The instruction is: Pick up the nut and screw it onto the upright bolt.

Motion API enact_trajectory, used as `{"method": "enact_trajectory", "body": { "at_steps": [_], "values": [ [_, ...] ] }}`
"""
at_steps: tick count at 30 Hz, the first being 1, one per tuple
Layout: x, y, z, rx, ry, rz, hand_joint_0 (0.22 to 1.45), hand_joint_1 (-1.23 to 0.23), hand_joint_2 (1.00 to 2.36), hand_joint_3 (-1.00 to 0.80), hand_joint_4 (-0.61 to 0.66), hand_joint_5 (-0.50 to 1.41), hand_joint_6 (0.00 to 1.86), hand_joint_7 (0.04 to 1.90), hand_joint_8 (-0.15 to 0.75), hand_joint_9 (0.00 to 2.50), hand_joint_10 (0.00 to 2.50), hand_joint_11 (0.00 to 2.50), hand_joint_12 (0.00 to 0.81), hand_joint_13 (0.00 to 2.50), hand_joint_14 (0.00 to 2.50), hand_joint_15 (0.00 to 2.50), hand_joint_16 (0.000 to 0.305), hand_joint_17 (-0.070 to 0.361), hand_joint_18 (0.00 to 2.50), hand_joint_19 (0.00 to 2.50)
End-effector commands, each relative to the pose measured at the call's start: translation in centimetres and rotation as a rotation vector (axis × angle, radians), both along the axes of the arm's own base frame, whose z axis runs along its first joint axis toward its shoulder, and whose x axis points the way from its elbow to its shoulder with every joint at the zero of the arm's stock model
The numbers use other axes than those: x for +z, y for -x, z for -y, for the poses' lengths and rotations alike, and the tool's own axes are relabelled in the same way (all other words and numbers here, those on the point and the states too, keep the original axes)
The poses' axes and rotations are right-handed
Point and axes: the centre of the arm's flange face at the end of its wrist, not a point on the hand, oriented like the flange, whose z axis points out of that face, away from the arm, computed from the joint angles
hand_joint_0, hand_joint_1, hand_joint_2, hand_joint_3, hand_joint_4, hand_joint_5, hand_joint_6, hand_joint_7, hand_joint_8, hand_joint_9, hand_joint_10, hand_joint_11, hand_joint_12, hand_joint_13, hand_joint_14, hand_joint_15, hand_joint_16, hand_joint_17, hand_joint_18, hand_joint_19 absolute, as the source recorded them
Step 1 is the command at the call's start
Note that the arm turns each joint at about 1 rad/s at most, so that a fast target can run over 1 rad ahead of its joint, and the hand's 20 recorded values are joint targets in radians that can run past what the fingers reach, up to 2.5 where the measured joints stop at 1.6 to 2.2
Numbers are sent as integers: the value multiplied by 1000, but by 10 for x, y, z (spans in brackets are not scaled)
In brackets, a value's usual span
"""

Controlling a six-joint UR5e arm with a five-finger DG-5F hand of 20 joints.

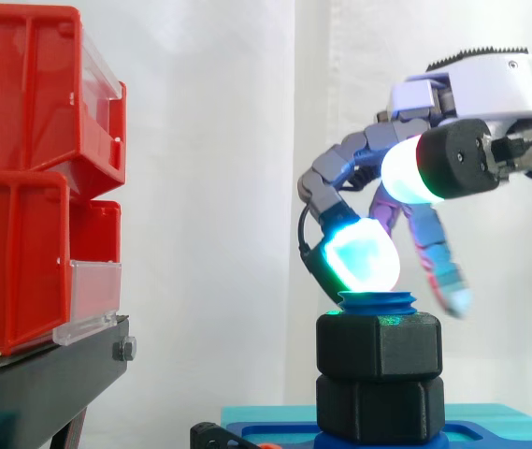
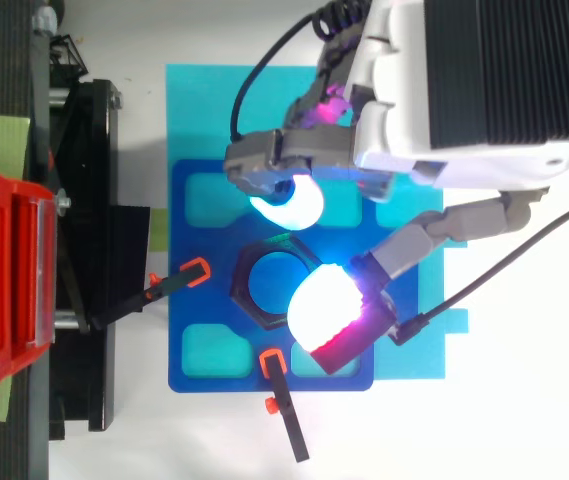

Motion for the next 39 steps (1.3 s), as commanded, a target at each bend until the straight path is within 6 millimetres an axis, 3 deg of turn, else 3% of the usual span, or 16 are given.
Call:
{"method": "enact_trajectory", "body": {
  "at_steps": [1, 4, 9, 24, 39],
  "values": [
    [31, -1, 6, -2, 35, -10, 417, -251, 1000, -500, 152, 0, 504, 1255, 313, 1277, 3, 95, 383, 811, 3, 104, 59, 132, 797, 459],
    [40, 0, 7, -4, 35, -16, 412, -250, 1000, -500, 216, -62, 504, 1049, 324, 1052, 2, 58, 411, 666, 4, 88, 62, 138, 638, 436],
    [37, -1, 1, 4, 37, -20, 413, -263, 1000, -500, 193, -111, 503, 821, 314, 888, 0, 0, 421, 550, 1, 64, 62, 140, 500, 382],
    [-9, -5, -14, 18, 16, 44, 419, -263, 1000, -500, 169, -115, 503, 770, 309, 740, 0, 0, 431, 416, 0, 41, 63, 141, 354, 344],
    [-22, 0, -15, 20, -4, 11, 416, -255, 1000, -500, 161, -113, 503, 773, 308, 734, 0, 0, 432, 407, 0, 37, 63, 142, 338, 346]
  ]
}}
